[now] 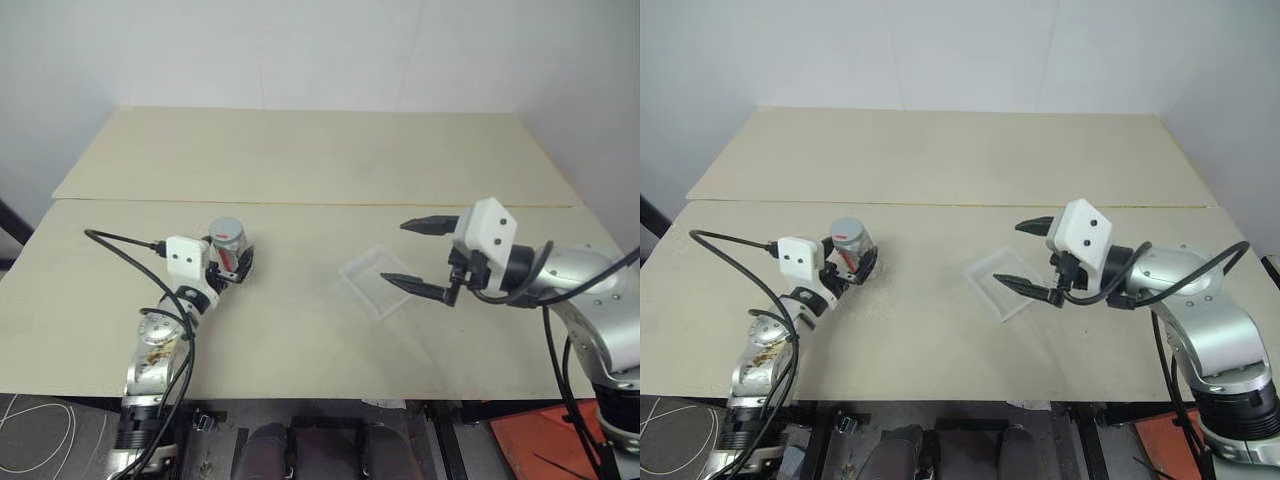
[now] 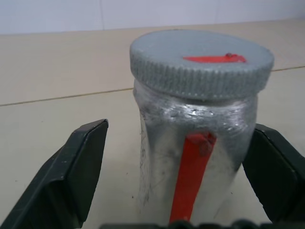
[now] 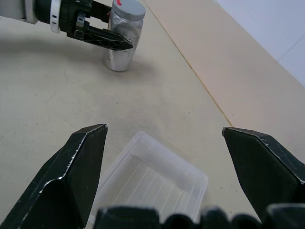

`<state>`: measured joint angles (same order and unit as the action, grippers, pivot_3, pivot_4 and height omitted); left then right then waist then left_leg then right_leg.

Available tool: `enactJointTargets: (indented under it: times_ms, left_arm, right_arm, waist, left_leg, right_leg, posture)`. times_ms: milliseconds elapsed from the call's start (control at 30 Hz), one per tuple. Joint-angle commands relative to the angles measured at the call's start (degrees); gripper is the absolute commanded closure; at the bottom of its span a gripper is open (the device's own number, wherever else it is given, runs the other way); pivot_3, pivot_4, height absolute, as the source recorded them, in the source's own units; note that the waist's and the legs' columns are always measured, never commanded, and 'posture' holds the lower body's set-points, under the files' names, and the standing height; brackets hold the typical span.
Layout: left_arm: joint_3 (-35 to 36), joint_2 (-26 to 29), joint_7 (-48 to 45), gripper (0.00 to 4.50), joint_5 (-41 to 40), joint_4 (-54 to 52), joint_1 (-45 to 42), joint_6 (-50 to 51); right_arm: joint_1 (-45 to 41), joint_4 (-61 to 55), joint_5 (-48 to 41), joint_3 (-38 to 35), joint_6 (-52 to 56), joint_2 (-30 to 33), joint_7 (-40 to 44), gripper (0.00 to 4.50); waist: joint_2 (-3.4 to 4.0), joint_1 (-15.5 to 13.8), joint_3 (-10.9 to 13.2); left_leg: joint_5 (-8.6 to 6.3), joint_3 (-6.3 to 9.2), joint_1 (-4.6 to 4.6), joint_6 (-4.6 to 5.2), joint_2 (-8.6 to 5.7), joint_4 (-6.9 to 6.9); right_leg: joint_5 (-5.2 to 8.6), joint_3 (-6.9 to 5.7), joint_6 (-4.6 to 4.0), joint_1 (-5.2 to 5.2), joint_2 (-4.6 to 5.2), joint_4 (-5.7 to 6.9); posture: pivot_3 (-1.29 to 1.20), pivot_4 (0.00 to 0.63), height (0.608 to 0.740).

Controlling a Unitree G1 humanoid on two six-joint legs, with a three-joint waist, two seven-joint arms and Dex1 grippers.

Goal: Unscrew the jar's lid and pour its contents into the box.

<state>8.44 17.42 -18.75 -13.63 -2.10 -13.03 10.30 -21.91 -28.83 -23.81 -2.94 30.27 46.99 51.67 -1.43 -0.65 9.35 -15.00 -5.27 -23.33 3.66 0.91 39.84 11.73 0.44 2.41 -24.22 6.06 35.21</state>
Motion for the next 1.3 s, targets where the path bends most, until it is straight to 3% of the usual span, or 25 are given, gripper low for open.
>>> enactJointTargets:
  times_ms: [33,133,200,400,600,767,1000,1300]
  left_arm:
    - [-0.8,-0.6,0.5,1.18,1.5,0.7,-1.6,-2.8]
    - [-1.2,-0.9,0.3,2.19,2.1,1.8,-2.2,-3.6]
    - [-1.2,-0.9,0.2,2.59,2.3,2.2,-2.6,-3.8]
    - [-0.6,1.5,-5.6,2.59,-3.5,-3.8,-4.0,2.5]
    - [-0.8,14.3,-27.7,2.59,-18.8,-10.1,-9.8,14.6]
    - [-4.4,20.2,-42.7,2.59,-21.6,-6.0,-15.8,15.4]
    - [-8.7,17.5,-49.3,2.59,-18.8,1.2,-23.3,11.9]
    - [-10.1,14.5,-50.8,2.59,-17.6,1.9,-24.2,10.5]
  right_arm:
    - [0.1,-2.4,-0.6,-2.1,0.0,0.8,-1.0,0.0]
    - [0.2,-2.8,-0.8,-2.2,0.1,0.7,-1.2,0.0]
    - [-0.2,-2.8,-0.8,-1.7,0.1,0.4,-1.5,0.0]
    - [-3.6,-0.9,-0.1,1.5,-0.6,-1.9,-1.9,0.0]
    - [-15.2,5.5,-4.8,5.6,1.7,-12.1,-2.0,0.0]
    - [-23.0,9.6,-9.1,7.3,6.8,-19.7,-2.7,0.0]
    - [-27.0,11.9,-8.3,9.9,8.5,-23.4,-4.2,0.0]
    - [-26.7,12.5,-7.5,10.9,9.4,-24.1,-5.7,0.0]
  waist:
    - [0.0,0.0,0.0]
    - [0.0,0.0,0.0]
    - [0.0,0.0,0.0]
    - [-0.01,0.2,0.0]
    - [-0.03,1.0,0.0]
    - [-0.01,1.4,0.0]
    - [-0.02,1.1,0.0]
    - [-0.02,1.5,0.0]
  left_leg:
    - [0.0,0.0,0.01,0.0,0.0,0.0]
    - [0.0,0.0,0.0,0.0,0.0,0.0]
    - [0.0,0.0,0.01,0.0,0.0,0.0]
    - [0.01,0.0,0.0,0.0,0.01,0.01]
    - [0.05,0.02,0.02,-0.08,0.03,0.02]
    - [0.06,0.02,-0.01,-0.08,0.01,0.01]
    - [0.06,0.05,-0.16,-0.08,-0.03,0.06]
    - [0.07,0.04,-0.24,-0.08,0.0,0.06]
  right_leg:
    - [0.0,0.0,0.0,0.0,0.0,0.0]
    - [0.0,0.0,0.0,0.0,0.0,0.0]
    - [0.0,0.0,0.0,0.0,0.0,0.02]
    - [0.0,-0.01,0.01,-0.02,-0.01,0.03]
    - [0.01,0.0,0.0,-0.05,-0.09,0.15]
    - [0.02,0.0,0.0,-0.06,-0.18,0.13]
    - [0.02,-0.07,0.01,-0.08,-0.2,0.1]
    - [0.02,-0.04,0.01,-0.16,-0.31,0.16]
  posture:
    - [0.0,0.15,0.74]
    - [0.0,0.15,0.74]
    - [0.0,0.15,0.74]
    - [0.0,0.15,0.74]
    - [0.0,0.15,0.74]
    - [0.0,0.15,0.74]
    - [0.0,0.15,0.74]
    - [0.0,0.15,0.74]
